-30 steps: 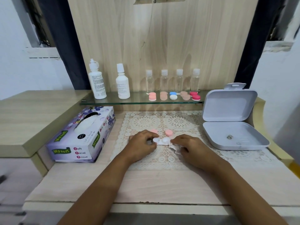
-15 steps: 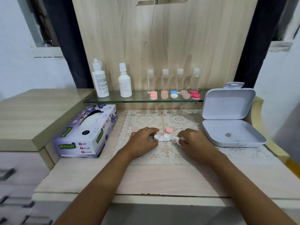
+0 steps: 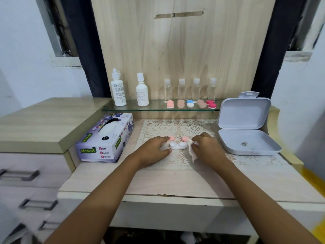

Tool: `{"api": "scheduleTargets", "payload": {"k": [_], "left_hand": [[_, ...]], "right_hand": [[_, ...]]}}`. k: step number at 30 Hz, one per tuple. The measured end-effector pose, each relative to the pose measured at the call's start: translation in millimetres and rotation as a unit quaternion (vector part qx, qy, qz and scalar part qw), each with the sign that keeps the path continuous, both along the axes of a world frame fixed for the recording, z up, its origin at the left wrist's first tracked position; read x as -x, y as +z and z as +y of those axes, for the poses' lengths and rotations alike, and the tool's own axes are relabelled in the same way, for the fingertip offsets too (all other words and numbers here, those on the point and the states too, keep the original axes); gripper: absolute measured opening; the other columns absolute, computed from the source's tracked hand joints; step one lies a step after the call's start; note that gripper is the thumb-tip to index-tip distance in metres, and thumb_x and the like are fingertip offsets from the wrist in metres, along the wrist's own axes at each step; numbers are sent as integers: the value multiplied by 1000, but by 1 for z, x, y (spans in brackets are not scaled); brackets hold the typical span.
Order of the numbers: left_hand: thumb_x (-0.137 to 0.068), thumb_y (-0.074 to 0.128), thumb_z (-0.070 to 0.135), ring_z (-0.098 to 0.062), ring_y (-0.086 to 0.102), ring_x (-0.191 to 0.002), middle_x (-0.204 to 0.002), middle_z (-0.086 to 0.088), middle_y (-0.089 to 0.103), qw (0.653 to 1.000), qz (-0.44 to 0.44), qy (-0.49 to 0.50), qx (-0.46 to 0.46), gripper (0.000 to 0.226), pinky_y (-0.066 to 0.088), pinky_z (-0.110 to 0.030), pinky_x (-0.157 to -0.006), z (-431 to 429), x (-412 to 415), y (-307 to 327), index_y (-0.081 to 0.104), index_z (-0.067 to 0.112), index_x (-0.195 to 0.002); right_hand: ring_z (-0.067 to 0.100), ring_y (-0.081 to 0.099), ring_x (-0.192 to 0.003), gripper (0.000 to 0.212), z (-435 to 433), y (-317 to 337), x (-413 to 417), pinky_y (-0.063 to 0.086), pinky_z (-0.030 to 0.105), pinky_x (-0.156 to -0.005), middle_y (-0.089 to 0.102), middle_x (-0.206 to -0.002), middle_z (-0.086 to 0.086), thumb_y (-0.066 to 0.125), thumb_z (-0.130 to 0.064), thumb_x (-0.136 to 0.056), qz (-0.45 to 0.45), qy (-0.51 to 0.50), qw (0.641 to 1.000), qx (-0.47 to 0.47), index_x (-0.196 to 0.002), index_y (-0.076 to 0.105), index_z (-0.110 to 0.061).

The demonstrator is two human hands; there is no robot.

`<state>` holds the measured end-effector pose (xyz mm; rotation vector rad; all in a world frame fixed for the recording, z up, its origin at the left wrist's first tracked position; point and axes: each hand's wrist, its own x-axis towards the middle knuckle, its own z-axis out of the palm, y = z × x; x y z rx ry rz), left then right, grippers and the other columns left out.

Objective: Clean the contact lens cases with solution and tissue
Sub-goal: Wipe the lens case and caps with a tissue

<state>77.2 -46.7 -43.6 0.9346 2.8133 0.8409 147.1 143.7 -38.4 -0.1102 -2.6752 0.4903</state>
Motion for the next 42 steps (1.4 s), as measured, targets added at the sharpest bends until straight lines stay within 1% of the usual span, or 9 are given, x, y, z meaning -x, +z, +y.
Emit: {"api": "scheduleTargets", "payload": {"k": [3,6,12,17,26,30,33,36,42], "left_hand": [[-91,54,38,-11,40,-129,-142,3,42,999,22,-3,25,51,30,-20,-99,-13,-13,7,41,26,-139],[-90,53,41,-12,38,-130,-142,2,43,997,41,-10,64,51,30,-26,-106,-32,-26,13,42,26,-138],[-91,53,41,-12,39,-129,-141,2,45,993,61,-2,102,50,30,-24,-104,-73,-55,17,43,25,-137],[-90,55,40,-14,44,-124,-136,0,50,990,72,14,122,48,32,-24,-103,-106,-78,20,48,23,-134],[-89,55,41,-16,45,-124,-137,-3,50,982,70,94,147,51,34,-25,-102,-180,-109,18,48,20,-135],[-91,54,39,-15,46,-123,-136,-2,49,978,62,136,148,50,34,-24,-100,-220,-125,12,47,19,-135],[-91,54,38,-14,45,-124,-137,-1,48,973,64,162,151,49,32,-22,-100,-249,-137,7,46,19,-136],[-92,52,40,-14,42,-127,-140,-1,45,968,58,190,156,51,31,-21,-99,-275,-148,0,43,19,-138],[-92,51,39,-18,46,-124,-139,-5,46,956,34,238,170,52,34,-25,-102,-323,-159,-23,43,17,-138]], "right_hand": [[28,55,-102,30,-11,2,-3,28,21,-69,58,-114,13,51,-12,-89,15,21,1000,8,-116,63,-8],[27,55,-100,30,-26,4,-8,29,21,-69,58,-112,13,50,-13,-90,20,55,998,4,-117,62,-9],[24,55,-100,30,-60,7,-17,30,19,-71,58,-114,10,49,-14,-90,32,117,993,-13,-118,62,-10],[22,56,-100,30,-94,8,-23,41,26,-81,59,-115,8,49,-16,-91,21,168,985,-22,-117,62,-12],[27,56,-101,30,-167,9,-30,40,29,-83,59,-111,12,50,-17,-91,7,256,966,-32,-117,62,-10],[28,55,-105,32,-205,7,-32,42,32,-88,58,-116,13,50,-15,-90,6,293,956,-29,-118,61,-9],[30,55,-103,31,-236,5,-34,44,35,-86,57,-114,15,48,-15,-90,0,323,946,-27,-118,60,-7],[28,54,-99,30,-266,1,-36,39,31,-80,57,-110,14,47,-15,-90,-5,351,936,-22,-116,61,-8],[28,55,-98,31,-321,-11,-37,41,31,-78,57,-108,13,47,-18,-91,-23,395,918,-33,-117,60,-8]]}}
